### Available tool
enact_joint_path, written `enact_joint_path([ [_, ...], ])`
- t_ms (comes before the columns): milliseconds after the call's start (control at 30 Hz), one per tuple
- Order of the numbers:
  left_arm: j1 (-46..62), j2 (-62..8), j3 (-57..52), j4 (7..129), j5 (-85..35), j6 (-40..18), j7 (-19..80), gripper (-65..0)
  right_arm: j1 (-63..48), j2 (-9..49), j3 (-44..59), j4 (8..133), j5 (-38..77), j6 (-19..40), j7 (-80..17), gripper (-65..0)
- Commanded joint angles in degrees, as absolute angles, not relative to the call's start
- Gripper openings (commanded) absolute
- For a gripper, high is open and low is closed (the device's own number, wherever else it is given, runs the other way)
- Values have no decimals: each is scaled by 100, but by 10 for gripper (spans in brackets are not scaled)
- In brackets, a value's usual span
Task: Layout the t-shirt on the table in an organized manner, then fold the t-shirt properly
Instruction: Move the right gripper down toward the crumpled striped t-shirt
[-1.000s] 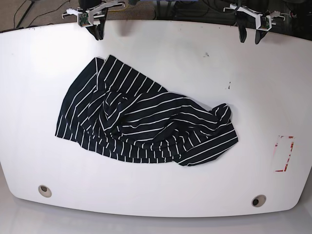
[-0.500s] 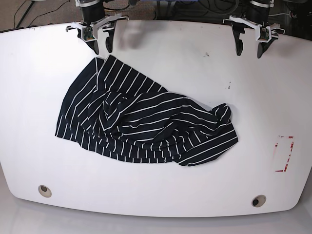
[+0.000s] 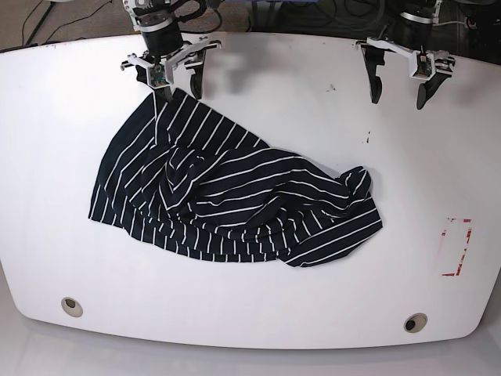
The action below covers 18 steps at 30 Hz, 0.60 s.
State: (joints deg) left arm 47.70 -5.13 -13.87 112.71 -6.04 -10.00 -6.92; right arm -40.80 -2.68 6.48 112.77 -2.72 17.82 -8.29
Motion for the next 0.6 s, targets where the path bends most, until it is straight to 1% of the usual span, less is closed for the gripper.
enact_joint_path([
  [0, 4760, -532, -1429, 11363, -620, -980, -822, -153, -4040, -233, 497, 11380, -215, 1824, -760, -328],
  [233, 4664, -532, -1508, 11354, -620, -980, -822, -153, -3723, -171, 84, 11389, -224, 1824, -769, -327],
  [567, 4655, -532, -1525, 11354, -620, -980, -822, -153, -3090, -119, 57, 11116, -215, 1815, -787, -328],
])
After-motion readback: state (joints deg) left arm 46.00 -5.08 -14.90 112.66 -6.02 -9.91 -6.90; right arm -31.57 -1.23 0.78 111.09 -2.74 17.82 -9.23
